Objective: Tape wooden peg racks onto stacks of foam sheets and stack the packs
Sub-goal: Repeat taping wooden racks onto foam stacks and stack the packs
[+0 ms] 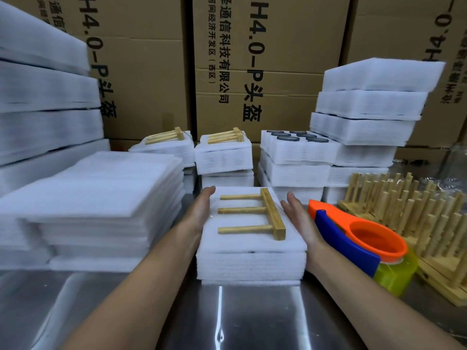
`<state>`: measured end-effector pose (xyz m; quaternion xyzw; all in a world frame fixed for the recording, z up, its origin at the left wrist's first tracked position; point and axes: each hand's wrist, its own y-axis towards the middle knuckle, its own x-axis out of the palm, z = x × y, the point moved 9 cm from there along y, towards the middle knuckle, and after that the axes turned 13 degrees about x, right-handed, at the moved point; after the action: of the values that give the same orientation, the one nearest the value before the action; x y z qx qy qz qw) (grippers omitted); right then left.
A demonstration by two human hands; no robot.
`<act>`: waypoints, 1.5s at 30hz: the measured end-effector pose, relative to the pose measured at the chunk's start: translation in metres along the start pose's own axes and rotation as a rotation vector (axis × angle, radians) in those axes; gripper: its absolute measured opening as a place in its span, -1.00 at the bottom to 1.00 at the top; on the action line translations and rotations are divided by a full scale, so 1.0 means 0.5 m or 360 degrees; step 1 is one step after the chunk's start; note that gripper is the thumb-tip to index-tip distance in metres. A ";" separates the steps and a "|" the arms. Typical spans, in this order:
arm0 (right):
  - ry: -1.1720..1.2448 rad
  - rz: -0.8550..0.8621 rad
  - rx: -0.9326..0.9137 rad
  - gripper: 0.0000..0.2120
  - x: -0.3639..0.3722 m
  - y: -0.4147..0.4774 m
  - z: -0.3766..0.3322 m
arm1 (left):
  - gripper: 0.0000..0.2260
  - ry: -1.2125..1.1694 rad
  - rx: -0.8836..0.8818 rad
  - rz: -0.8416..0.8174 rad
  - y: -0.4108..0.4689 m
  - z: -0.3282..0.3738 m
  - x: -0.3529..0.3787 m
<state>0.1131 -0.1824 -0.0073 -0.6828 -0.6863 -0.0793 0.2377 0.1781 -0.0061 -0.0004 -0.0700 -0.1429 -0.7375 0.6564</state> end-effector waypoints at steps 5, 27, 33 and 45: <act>0.0038 -0.0040 -0.0011 -0.64 0.002 -0.008 -0.005 | -0.78 0.0000 0.0000 -0.0092 0.000 -0.003 0.011; -0.0072 -0.0046 -0.0104 -0.49 0.028 -0.035 -0.023 | -0.77 -0.0135 0.0082 -0.0366 0.018 0.015 0.034; -0.0237 0.0158 -0.0353 -0.56 0.048 -0.079 -0.065 | -0.72 -0.0403 -0.0073 -0.0275 -0.004 0.010 0.027; -0.0479 0.0507 -0.0569 -0.55 0.042 -0.197 -0.066 | -0.59 -0.0808 -0.0185 -0.0357 -0.041 0.019 0.076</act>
<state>0.0252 -0.1832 0.0520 -0.8173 -0.5730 -0.0583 0.0183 0.1522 -0.0371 0.0171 -0.2737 -0.2671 -0.7712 0.5089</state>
